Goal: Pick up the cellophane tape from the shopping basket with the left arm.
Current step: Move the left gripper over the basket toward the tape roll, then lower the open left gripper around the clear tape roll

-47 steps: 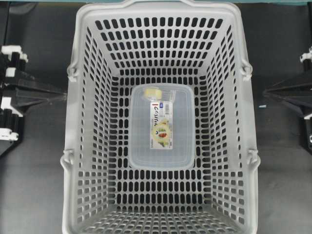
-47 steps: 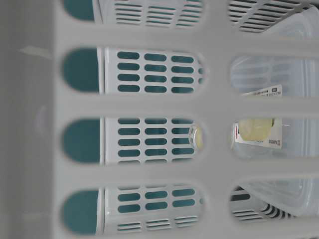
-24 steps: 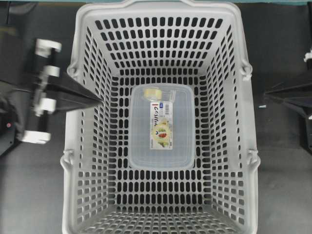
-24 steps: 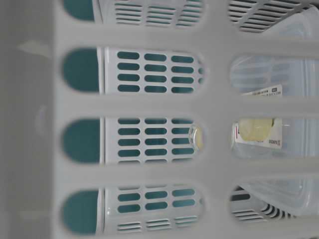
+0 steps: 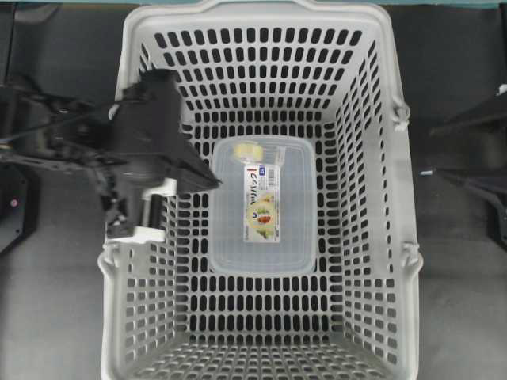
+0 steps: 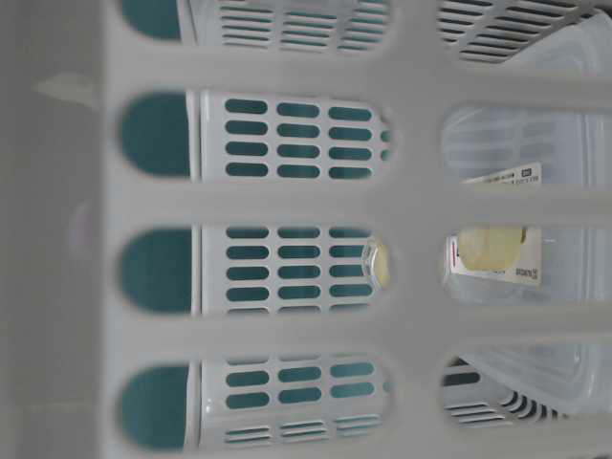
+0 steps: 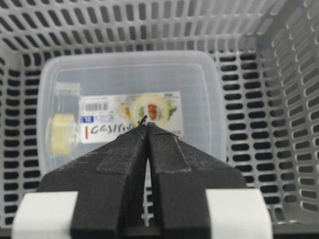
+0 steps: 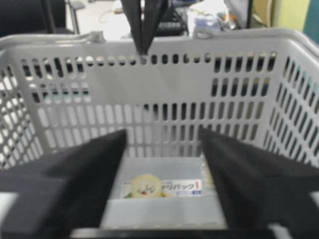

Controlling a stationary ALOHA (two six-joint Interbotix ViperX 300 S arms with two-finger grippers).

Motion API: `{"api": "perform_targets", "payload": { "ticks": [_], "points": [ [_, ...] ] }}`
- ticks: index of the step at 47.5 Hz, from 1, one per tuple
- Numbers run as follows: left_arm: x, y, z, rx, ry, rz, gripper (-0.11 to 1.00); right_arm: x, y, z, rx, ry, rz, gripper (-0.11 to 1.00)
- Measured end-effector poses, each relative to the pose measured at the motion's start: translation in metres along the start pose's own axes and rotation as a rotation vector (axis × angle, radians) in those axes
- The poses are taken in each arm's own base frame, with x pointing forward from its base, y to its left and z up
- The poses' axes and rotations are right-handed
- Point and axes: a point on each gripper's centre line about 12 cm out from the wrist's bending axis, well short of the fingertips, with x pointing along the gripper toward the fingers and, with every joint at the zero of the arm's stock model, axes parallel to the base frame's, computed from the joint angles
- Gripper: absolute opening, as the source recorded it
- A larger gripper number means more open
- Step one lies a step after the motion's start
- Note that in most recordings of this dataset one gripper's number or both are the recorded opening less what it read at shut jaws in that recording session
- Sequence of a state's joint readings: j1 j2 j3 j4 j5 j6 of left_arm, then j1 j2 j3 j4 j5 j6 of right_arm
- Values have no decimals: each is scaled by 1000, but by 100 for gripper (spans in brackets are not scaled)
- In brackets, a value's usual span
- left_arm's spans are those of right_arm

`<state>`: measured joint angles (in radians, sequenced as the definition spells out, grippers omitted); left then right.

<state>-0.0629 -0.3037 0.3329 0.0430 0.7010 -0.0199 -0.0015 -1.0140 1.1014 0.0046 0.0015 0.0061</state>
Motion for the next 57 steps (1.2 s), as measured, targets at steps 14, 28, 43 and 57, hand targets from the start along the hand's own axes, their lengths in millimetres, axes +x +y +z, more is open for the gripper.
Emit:
{"api": "perform_targets", "payload": {
  "ticks": [14,28,43,57],
  "points": [
    [34,1,11,-6,141,6,53,-5,0,5,-1,-26,-1,77],
    [85,3,12,-7,319,11,89,-10,0,10,-1,-54,-1,77],
    [130,-7,-1,9,415,-2,91,-11,0,10,-1,-58,-1,77],
    [155,-9,-18,14,481,-4,90,-11,0,10,0,-58,-2,77]
  ]
}}
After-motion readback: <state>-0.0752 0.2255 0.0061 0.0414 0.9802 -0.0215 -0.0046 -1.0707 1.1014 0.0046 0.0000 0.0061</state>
